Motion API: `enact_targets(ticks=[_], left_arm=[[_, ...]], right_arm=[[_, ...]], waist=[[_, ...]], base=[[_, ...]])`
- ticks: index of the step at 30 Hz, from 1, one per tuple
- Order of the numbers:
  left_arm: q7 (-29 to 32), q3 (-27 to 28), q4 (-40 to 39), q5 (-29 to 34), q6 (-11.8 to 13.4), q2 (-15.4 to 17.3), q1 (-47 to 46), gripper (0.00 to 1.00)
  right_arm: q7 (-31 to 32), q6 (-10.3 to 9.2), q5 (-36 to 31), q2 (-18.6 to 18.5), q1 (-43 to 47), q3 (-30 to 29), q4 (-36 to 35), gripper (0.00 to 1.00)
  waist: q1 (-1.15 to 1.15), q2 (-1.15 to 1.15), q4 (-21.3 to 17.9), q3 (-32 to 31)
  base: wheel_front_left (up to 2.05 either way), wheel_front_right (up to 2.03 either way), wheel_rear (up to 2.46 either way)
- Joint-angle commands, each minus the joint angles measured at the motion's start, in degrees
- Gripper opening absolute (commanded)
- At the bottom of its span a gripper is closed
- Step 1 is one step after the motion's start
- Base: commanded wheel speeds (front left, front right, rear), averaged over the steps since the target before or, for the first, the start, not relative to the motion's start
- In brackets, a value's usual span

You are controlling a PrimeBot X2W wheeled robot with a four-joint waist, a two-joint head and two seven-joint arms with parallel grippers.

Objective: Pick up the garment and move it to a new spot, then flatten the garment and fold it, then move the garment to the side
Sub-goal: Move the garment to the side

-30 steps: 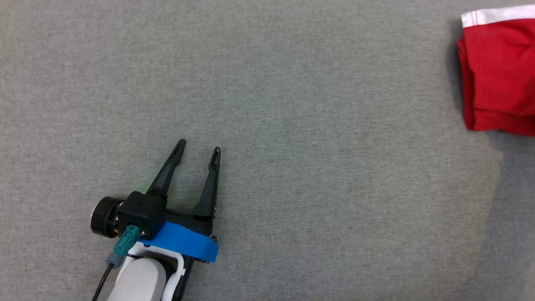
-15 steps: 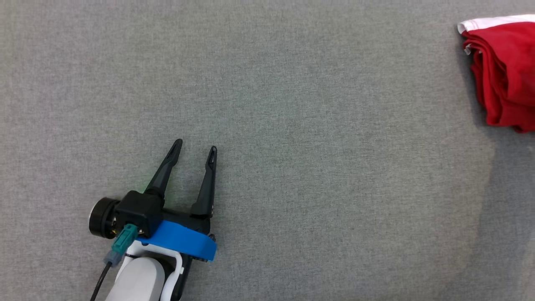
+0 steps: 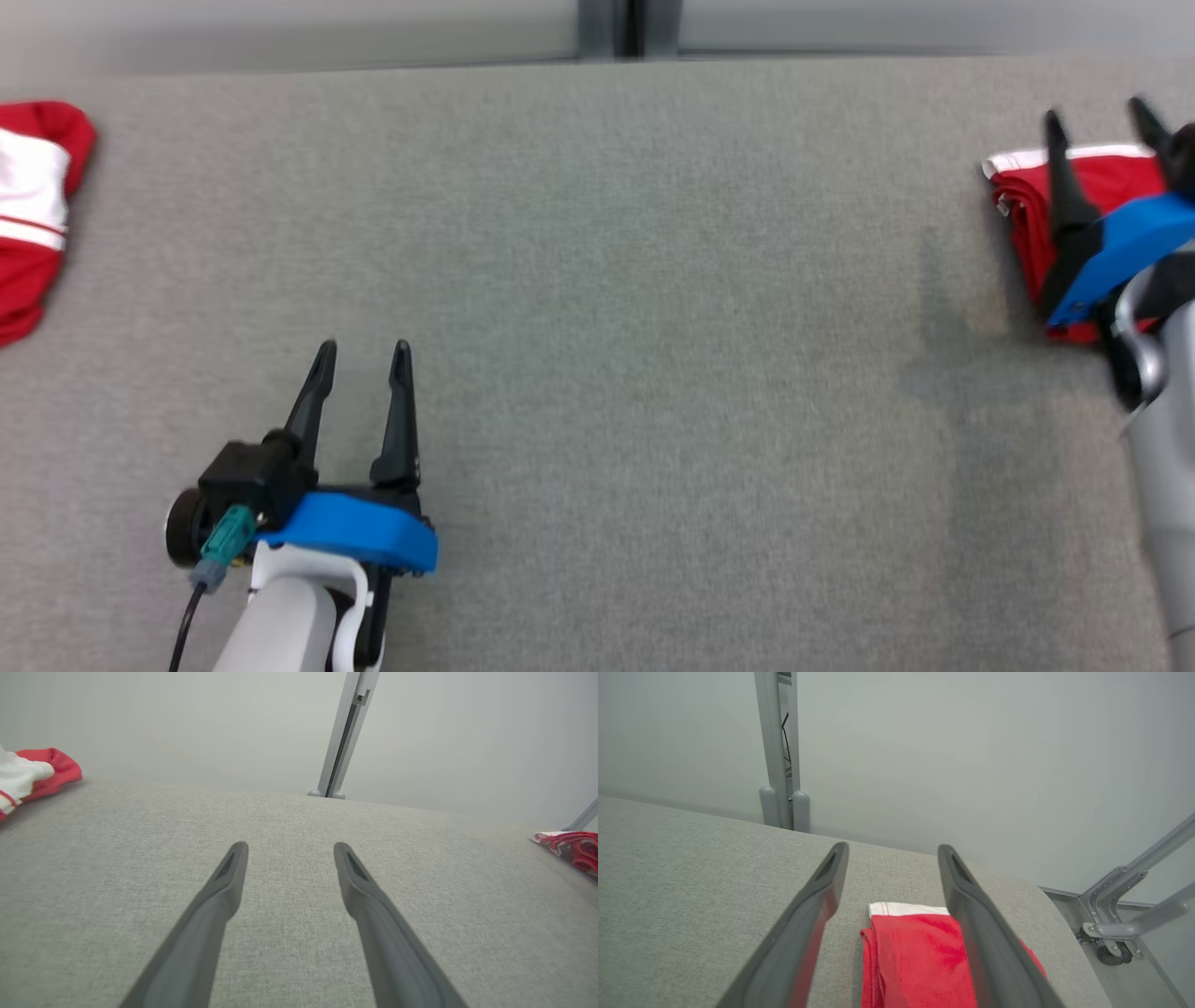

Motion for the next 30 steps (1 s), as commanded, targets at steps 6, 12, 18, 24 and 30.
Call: enact_targets(ticks=[6,12,18,24,30], left_arm=[[-1.47,1.86,4.13,-1.78,0.21,-0.73,2.29,1.0],[-1.91,3.04,6.12,-2.52,0.27,-1.08,5.48,1.0],[-2.07,2.49,7.17,-2.89,-0.12,-1.97,8.6,1.0],[-2.14,2.59,7.47,-3.35,0.05,-2.36,10.55,1.0],[-2.13,2.8,7.66,-3.55,0.14,-2.22,10.81,1.0]], right_arm=[[-6.07,-0.01,-1.66,6.42,7.87,-0.02,-1.0,1.0],[-9.33,-0.02,-2.84,12.03,17.34,-0.83,-4.26,1.0],[-10.39,-0.01,-0.26,14.06,28.24,-1.16,-9.62,1.0],[-10.32,-0.02,5.94,14.05,34.84,3.32,-13.01,1.0],[-9.63,-0.01,6.86,14.05,36.23,4.89,-14.92,1.0]], waist=[[0.01,0.0,1.22,-6.56],[0.01,0.0,2.48,-10.75],[0.01,0.0,3.58,-13.46],[0.01,0.0,3.28,-14.78],[0.01,0.0,3.06,-15.09]], base=[[0.0,0.0,0.0],[0.0,0.0,0.0],[0.0,0.0,0.0],[0.0,0.0,0.0],[0.0,0.0,0.0]])
